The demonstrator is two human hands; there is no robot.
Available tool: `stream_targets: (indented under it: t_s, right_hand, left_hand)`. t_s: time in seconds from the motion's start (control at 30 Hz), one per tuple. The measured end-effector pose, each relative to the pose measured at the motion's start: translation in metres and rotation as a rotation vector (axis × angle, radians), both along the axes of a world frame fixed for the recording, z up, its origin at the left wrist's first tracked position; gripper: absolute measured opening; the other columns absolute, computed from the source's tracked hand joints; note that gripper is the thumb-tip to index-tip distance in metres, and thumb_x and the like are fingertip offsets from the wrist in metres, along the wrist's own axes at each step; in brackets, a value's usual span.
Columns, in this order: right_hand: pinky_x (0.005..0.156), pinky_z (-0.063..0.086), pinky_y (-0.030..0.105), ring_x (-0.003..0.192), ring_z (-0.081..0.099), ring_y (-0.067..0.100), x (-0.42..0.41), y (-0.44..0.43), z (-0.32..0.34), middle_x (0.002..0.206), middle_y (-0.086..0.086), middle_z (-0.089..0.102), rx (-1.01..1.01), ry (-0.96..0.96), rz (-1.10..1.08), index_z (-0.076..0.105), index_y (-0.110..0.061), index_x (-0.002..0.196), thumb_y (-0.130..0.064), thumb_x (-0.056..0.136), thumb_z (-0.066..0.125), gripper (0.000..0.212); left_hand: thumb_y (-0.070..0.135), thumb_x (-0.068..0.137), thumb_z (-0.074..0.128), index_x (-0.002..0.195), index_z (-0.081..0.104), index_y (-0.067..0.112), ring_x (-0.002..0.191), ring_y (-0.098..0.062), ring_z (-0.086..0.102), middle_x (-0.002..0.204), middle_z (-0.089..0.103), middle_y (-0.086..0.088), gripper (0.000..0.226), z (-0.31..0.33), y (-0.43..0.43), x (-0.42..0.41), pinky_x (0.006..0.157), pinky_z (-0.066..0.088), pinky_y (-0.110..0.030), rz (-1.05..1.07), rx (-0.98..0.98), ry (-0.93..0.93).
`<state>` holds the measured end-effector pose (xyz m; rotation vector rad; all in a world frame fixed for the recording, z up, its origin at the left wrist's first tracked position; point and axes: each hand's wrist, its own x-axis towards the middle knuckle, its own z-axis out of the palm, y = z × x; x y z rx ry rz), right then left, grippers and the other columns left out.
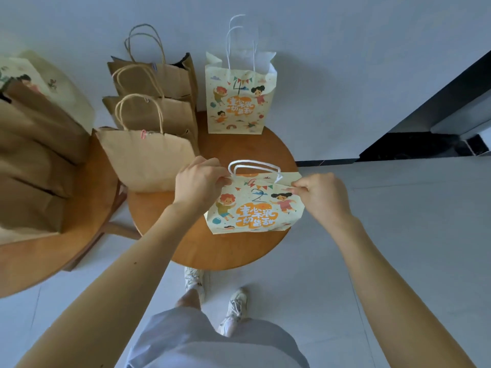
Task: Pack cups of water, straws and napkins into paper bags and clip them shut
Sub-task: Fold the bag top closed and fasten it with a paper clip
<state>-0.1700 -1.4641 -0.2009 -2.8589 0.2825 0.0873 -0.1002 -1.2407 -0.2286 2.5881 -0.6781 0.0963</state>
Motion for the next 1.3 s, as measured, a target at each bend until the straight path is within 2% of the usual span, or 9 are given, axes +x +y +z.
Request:
stream_targets:
  t_s: [0.17,0.37,0.57,0.83,1.0,1.1,1.17,1.23,1.3]
  right_hand:
    - [0.060,0.035,0.021,0.090,0.061,0.021,-0.017,0.041,-0.005,0.103,0.000,0.070,0.006,0.012,0.073,0.070,-0.017,0.107,-0.025,0.090,0.058,0.022]
    - [0.051,0.029,0.014,0.087,0.063,0.018,-0.008,0.120,-0.021,0.100,-0.001,0.071,0.050,0.013,0.107,0.071,-0.017,0.105,-0.027,0.089,0.061,0.021]
    - [0.060,0.047,0.029,0.084,0.063,0.022,0.012,0.191,-0.040,0.097,0.002,0.072,0.048,-0.004,0.067,0.072,-0.018,0.105,-0.024,0.089,0.060,0.021]
    - [0.054,0.039,0.024,0.078,0.062,0.025,0.038,0.237,-0.068,0.088,0.007,0.072,0.034,-0.077,-0.051,0.075,-0.014,0.094,-0.014,0.087,0.061,0.016]
    - [0.050,0.031,0.015,0.089,0.063,0.020,0.041,0.244,-0.074,0.103,0.006,0.070,0.091,-0.102,-0.097,0.070,-0.009,0.106,-0.020,0.087,0.063,0.024]
    - [0.074,0.047,0.024,0.116,0.052,0.019,0.036,0.241,-0.070,0.128,0.003,0.058,0.091,-0.012,-0.063,0.058,-0.013,0.125,-0.025,0.089,0.061,0.038]
    - [0.099,0.042,0.034,0.134,0.033,0.019,0.031,0.242,-0.061,0.144,0.001,0.041,0.121,0.024,-0.018,0.045,-0.017,0.137,-0.024,0.088,0.061,0.052]
    - [0.104,0.037,0.035,0.138,0.024,0.018,0.025,0.244,-0.050,0.149,0.000,0.033,0.177,0.007,-0.015,0.037,-0.019,0.141,-0.025,0.088,0.061,0.058]
    - [0.097,0.041,0.027,0.135,0.028,0.016,0.016,0.248,-0.038,0.146,0.000,0.035,0.218,-0.069,-0.045,0.041,-0.018,0.138,-0.026,0.088,0.062,0.055]
  left_hand:
    - [0.017,0.078,0.072,0.087,0.076,0.016,0.074,-0.024,0.054,0.083,0.069,-0.001,0.009,-0.009,0.049,-0.031,0.056,0.031,-0.024,0.065,0.002,0.013]
    - [0.015,0.081,0.069,0.090,0.076,0.017,0.084,-0.023,0.057,0.097,0.071,0.002,0.012,-0.017,0.131,-0.027,0.061,0.048,-0.031,0.122,0.009,0.046]
    - [0.011,0.080,0.069,0.090,0.076,0.018,0.074,-0.012,0.041,0.091,0.070,0.003,0.014,-0.030,0.195,0.000,0.051,0.030,-0.019,0.134,-0.014,0.039]
    - [0.009,0.083,0.066,0.097,0.074,0.014,0.103,-0.028,0.053,0.104,0.070,0.000,0.017,-0.049,0.227,0.030,0.069,0.046,-0.036,0.136,0.018,0.096]
    - [0.016,0.088,0.061,0.108,0.070,0.018,0.126,-0.033,0.039,0.124,0.061,0.001,0.022,-0.056,0.226,0.030,0.087,0.046,-0.047,0.189,0.025,0.143]
    - [0.027,0.094,0.050,0.133,0.047,0.030,0.140,-0.029,0.009,0.151,0.027,0.006,0.039,-0.052,0.222,0.024,0.108,0.028,-0.047,0.107,0.172,0.303]
    - [0.031,0.095,0.048,0.141,0.033,0.034,0.141,-0.029,-0.001,0.156,0.010,0.006,0.049,-0.047,0.221,0.018,0.111,0.023,-0.048,0.059,0.216,0.323]
    - [0.034,0.095,0.047,0.144,0.025,0.036,0.141,-0.029,-0.003,0.156,0.006,0.006,0.054,-0.038,0.221,0.009,0.111,0.023,-0.049,0.084,0.198,0.320]
    - [0.036,0.095,0.048,0.144,0.022,0.037,0.141,-0.028,-0.002,0.156,0.006,0.007,0.056,-0.027,0.223,-0.002,0.111,0.023,-0.049,0.140,0.179,0.317]
